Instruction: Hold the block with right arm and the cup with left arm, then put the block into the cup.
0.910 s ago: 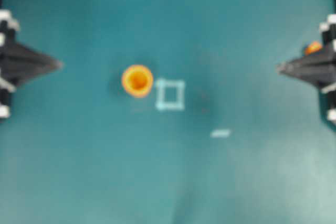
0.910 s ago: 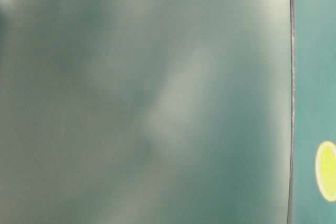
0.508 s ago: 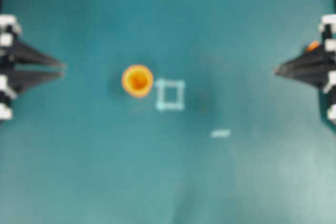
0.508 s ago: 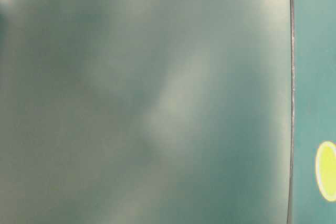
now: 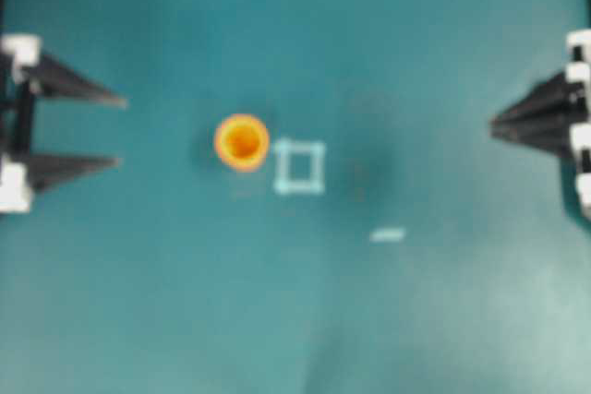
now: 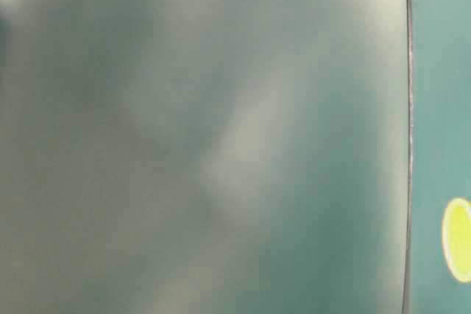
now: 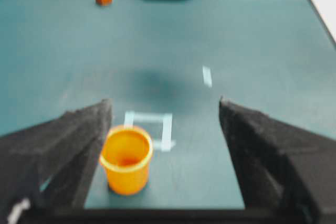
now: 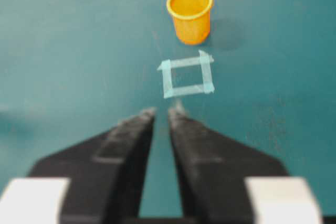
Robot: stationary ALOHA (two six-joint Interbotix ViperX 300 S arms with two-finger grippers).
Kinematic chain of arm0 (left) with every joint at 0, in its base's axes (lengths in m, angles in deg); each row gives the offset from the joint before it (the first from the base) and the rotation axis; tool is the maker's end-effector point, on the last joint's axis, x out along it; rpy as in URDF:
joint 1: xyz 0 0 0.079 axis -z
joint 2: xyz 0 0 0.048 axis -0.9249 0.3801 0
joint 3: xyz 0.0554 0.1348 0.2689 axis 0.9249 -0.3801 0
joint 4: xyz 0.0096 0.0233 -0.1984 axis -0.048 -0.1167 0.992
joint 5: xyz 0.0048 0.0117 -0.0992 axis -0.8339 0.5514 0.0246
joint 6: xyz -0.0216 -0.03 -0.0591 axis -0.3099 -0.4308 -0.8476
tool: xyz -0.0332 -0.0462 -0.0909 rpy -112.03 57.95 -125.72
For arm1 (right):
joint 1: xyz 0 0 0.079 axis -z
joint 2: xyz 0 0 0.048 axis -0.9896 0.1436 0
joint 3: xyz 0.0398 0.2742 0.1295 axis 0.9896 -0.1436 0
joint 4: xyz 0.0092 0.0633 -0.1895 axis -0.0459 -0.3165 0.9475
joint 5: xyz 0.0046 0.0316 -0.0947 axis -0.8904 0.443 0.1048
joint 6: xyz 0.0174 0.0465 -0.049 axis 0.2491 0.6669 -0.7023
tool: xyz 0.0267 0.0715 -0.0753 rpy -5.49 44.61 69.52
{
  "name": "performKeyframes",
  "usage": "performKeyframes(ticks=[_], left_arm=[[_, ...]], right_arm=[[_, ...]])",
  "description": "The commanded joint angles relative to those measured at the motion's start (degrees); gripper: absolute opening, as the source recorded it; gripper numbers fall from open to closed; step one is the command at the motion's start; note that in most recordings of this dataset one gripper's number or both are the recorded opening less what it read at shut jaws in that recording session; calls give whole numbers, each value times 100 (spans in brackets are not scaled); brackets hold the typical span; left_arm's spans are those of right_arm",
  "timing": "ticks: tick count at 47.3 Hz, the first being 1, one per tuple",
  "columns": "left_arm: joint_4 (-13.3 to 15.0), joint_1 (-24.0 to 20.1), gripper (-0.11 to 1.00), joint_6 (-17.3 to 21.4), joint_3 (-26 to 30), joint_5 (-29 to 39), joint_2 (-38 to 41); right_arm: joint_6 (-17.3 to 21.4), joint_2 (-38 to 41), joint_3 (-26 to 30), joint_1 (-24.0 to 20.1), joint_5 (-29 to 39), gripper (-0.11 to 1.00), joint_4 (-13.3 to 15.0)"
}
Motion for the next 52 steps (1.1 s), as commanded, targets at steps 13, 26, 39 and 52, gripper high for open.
performKeyframes(ticks=[13, 26, 39, 52], left_arm=[[-18, -35, 87, 9, 123, 202, 659], [-18, -53, 88, -9, 281, 185, 1661], [-26, -123, 88, -105, 615, -185, 2927], [-18, -185, 88, -88, 949, -272, 4017]], right_arm=[[18, 9, 220, 527, 809, 63, 26], [26, 18, 264, 1134, 1635, 67, 70], [765, 281, 229, 1767, 2558, 68, 123], [1696, 650, 167, 1907, 3173, 68, 765]])
